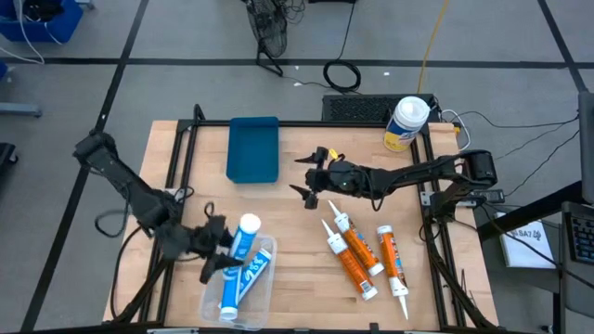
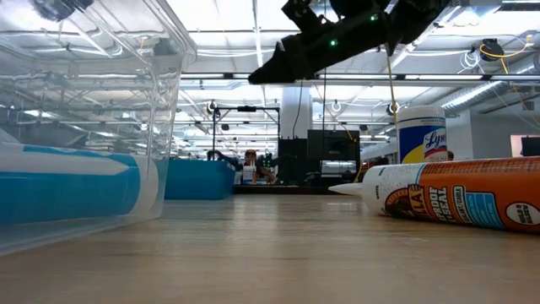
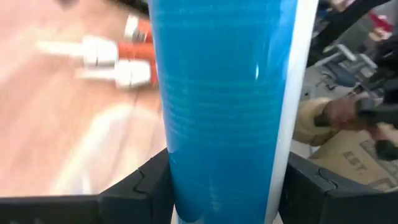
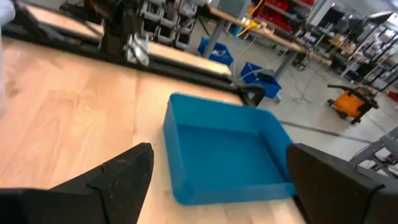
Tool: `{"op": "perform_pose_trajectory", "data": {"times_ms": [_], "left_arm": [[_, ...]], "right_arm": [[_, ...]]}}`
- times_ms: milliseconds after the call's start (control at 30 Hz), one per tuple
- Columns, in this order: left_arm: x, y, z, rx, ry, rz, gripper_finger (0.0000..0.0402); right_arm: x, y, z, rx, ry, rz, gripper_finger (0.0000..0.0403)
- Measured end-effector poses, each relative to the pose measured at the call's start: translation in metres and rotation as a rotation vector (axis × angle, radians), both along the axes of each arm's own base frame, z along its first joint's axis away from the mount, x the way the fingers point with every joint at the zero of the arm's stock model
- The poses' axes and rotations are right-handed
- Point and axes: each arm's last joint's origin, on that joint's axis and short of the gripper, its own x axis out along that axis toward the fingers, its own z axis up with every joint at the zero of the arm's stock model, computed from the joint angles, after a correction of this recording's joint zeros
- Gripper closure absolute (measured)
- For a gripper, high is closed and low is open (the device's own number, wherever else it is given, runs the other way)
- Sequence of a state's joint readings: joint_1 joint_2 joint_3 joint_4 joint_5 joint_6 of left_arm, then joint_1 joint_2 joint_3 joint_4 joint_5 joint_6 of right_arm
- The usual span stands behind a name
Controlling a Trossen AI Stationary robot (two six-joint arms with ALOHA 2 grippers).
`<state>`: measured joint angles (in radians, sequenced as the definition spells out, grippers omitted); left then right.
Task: Pick & place silicon tubes, Sealant and Lysol wipes
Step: Put the blue sealant into the transparent bin
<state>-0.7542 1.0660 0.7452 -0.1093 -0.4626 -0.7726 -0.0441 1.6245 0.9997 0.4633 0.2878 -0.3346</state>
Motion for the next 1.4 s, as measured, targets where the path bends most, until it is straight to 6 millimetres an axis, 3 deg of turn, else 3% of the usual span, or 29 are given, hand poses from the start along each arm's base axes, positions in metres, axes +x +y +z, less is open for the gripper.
{"op": "perform_pose_trajectory", "data": {"times_ms": [233, 633, 1067, 1133, 1267, 1333, 1400], "left_arm": [[0.010, -0.023, -0.030, -0.141, 0.141, 0.111, 0.0190], [0.025, -0.023, -0.052, -0.354, 0.244, 0.318, 0.0190], [0.026, -0.025, -0.049, -0.427, 0.244, 0.306, 0.0190], [0.027, -0.026, -0.047, -0.440, 0.236, 0.283, 0.0162], [0.028, -0.028, -0.042, -0.446, 0.214, 0.230, 0.0037], [0.029, -0.029, -0.040, -0.425, 0.184, 0.197, 0.0021], [0.030, -0.031, -0.037, -0.414, 0.161, 0.157, 0.0044]], "right_arm": [[-0.012, -0.001, 0.025, -0.064, -0.041, 0.009, 0.0063], [-0.046, -0.007, 0.070, -0.106, -0.104, -0.011, 0.0062], [-0.076, -0.011, 0.059, -0.090, -0.168, -0.039, 0.0062], [-0.078, -0.011, 0.057, -0.083, -0.169, -0.039, 0.0062], [-0.079, -0.009, 0.054, -0.078, -0.174, -0.035, 0.0062], [-0.079, -0.008, 0.051, -0.077, -0.167, -0.031, 0.0062], [-0.079, -0.007, 0.050, -0.077, -0.169, -0.029, 0.0062]]}}
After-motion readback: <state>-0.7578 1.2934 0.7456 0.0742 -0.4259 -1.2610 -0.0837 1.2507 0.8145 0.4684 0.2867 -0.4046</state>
